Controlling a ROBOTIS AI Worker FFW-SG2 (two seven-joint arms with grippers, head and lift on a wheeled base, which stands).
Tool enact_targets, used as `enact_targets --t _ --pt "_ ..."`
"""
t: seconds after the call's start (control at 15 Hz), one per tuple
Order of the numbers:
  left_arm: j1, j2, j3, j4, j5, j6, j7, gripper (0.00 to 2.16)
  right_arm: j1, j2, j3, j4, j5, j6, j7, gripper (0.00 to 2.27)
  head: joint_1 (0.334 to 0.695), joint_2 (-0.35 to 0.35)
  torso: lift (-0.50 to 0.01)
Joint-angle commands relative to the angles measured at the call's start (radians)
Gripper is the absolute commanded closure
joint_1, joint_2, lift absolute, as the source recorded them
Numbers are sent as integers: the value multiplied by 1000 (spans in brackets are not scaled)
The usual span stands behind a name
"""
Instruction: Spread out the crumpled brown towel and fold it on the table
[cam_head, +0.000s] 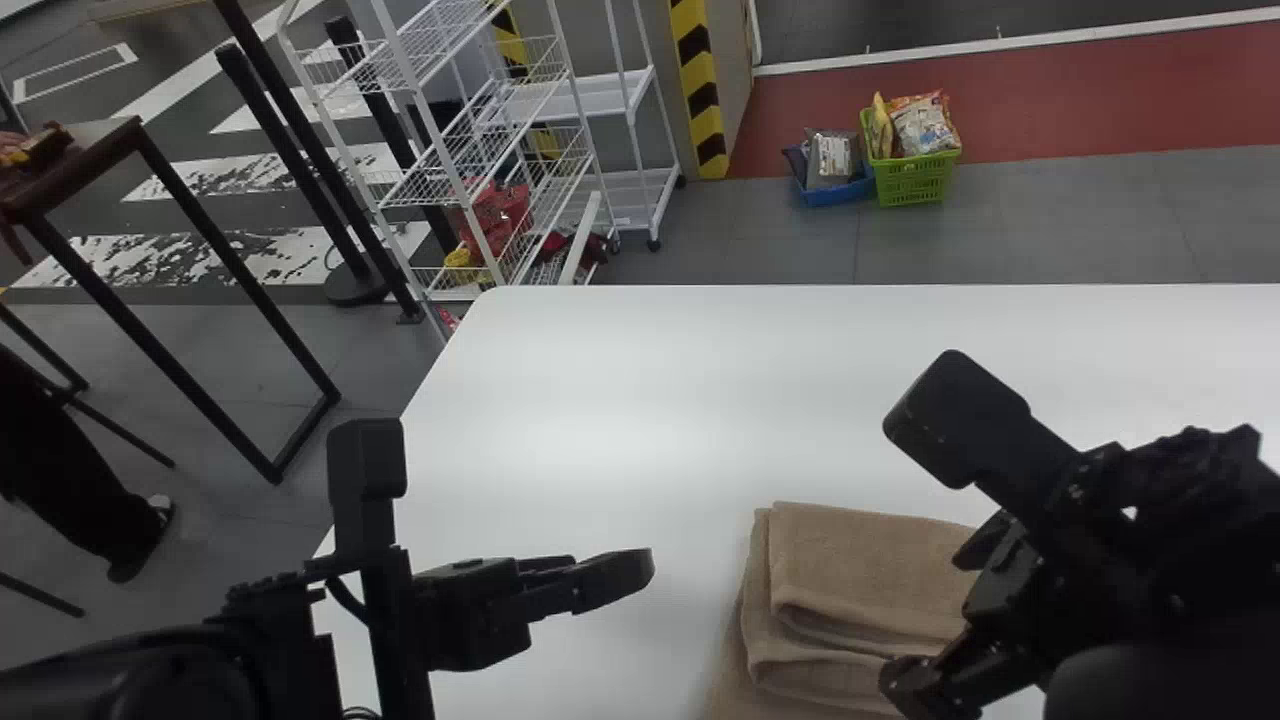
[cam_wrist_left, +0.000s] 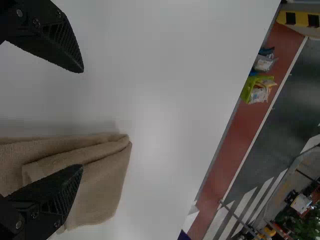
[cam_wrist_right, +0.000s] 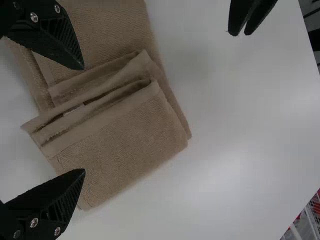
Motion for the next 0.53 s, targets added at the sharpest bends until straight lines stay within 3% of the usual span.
enact_targets --t 0.0,0.47 --pt "-10 0 1 6 -3 1 0 157 7 -2 38 25 -1 27 9 151 695 350 -127" --pt "-19 0 9 9 -4 1 0 157 -13 -10 76 45 45 21 9 286 695 350 -127"
